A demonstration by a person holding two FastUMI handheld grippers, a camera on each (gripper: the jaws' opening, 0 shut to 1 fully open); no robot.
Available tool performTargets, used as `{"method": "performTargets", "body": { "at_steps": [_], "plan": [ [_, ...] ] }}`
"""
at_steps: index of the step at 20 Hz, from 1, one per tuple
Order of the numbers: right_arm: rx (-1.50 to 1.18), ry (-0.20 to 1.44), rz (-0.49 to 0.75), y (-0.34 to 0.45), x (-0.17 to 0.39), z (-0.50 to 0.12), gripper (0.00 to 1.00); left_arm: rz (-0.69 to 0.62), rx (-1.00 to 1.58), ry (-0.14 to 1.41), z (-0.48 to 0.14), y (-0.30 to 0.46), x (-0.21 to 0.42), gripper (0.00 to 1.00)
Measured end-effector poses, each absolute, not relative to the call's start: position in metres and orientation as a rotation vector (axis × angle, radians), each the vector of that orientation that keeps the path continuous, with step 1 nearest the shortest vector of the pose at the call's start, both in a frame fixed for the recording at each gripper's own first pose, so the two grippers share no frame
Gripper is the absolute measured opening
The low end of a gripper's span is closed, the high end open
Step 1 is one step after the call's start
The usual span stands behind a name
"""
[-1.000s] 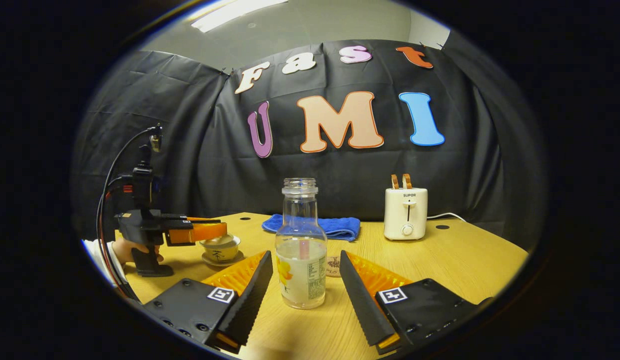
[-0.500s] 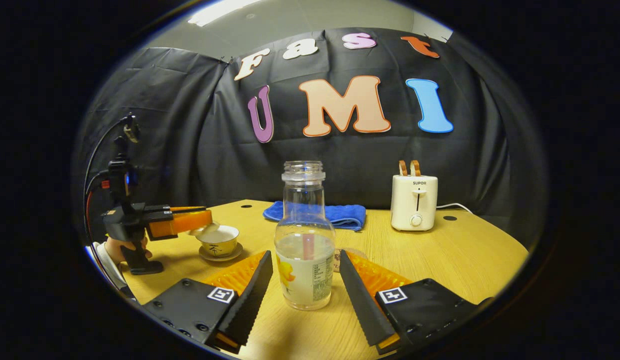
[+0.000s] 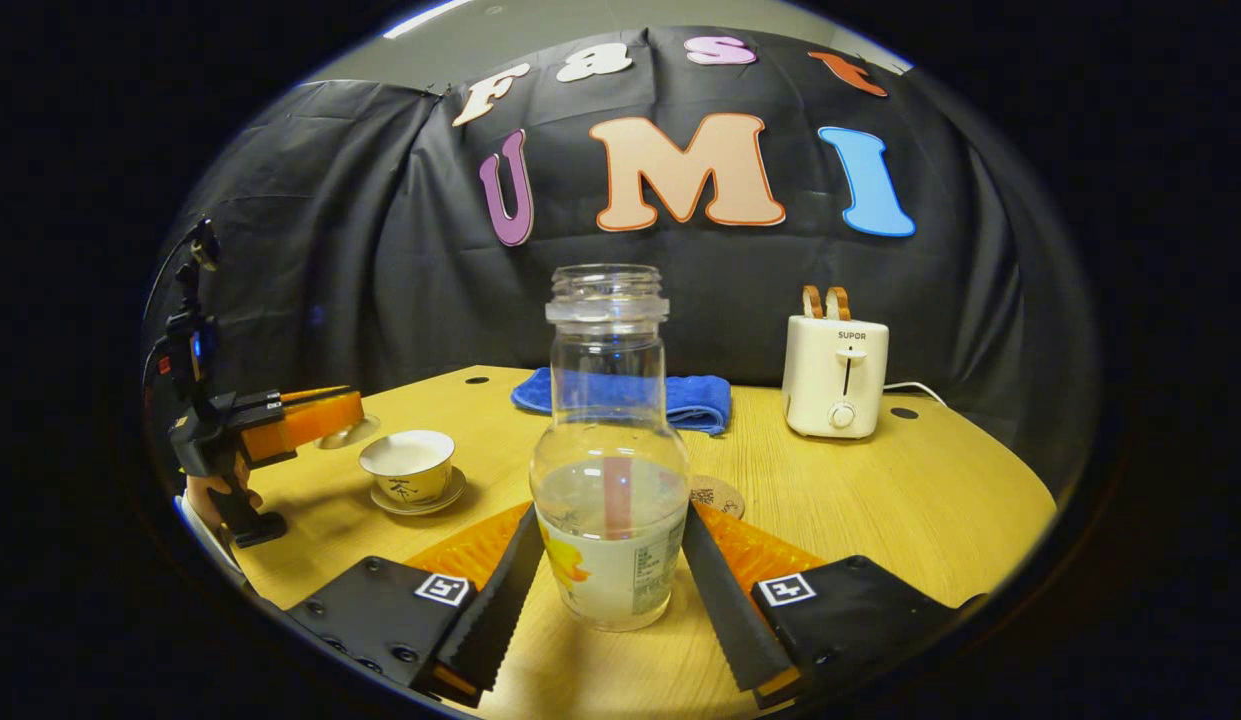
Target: Open the teacup lid with one hand, grasp the water bottle and pour water into the teacup with the other hand; after pouring, place the water bottle on the coaster and then close the teacup lid.
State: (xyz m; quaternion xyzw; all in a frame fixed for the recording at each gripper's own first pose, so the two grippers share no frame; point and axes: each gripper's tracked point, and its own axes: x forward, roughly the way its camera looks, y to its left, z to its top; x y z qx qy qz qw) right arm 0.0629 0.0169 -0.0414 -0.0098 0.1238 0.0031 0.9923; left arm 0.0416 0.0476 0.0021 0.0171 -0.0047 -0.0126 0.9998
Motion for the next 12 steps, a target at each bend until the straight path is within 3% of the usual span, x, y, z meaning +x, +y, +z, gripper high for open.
{"method": "performTargets", "body": {
  "at_steps": [6,12],
  "plan": [
    [-0.049,0.261,-0.022,0.018,0.066,-0.042,0.79,0.045,0.033,-0.009,0.003,0.083,0.039,0.29],
    [-0.154,0.263,-0.036,0.025,0.068,-0.04,0.79,0.114,0.033,-0.009,0.004,0.113,0.037,0.28]
  ]
}}
